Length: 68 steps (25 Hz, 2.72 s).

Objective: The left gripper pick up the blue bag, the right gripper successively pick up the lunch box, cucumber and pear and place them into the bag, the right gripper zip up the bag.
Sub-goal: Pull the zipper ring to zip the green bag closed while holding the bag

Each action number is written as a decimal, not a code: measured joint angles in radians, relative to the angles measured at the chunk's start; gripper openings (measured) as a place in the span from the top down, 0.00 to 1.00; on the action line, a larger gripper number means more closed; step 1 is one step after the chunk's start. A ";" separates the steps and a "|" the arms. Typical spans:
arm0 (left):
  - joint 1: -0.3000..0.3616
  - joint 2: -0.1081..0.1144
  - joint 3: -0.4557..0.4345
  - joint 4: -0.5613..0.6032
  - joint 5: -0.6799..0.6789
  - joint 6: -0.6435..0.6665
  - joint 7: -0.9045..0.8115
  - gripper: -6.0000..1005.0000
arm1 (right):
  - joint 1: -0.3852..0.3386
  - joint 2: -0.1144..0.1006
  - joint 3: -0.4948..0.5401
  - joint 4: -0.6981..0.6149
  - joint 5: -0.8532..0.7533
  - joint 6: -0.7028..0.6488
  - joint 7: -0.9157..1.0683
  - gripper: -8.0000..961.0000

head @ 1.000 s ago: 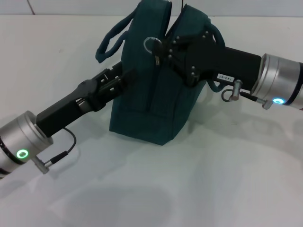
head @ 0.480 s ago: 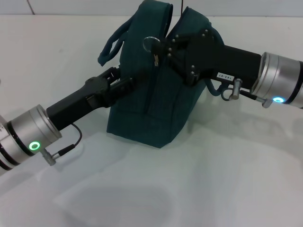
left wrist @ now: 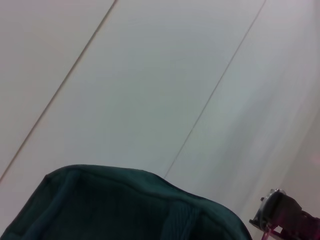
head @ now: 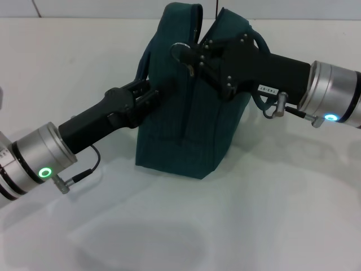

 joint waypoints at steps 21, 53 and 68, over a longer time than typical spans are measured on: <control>-0.002 0.005 0.022 0.010 0.001 0.006 0.035 0.88 | -0.004 -0.007 0.033 0.016 0.063 -0.010 0.077 0.95; 0.008 0.008 0.026 0.005 0.055 0.067 0.104 0.94 | 0.004 -0.009 0.042 0.050 0.068 -0.009 0.258 0.94; 0.013 0.009 0.026 0.003 0.093 0.074 0.105 0.94 | 0.005 -0.008 0.041 0.041 0.069 -0.021 0.258 0.94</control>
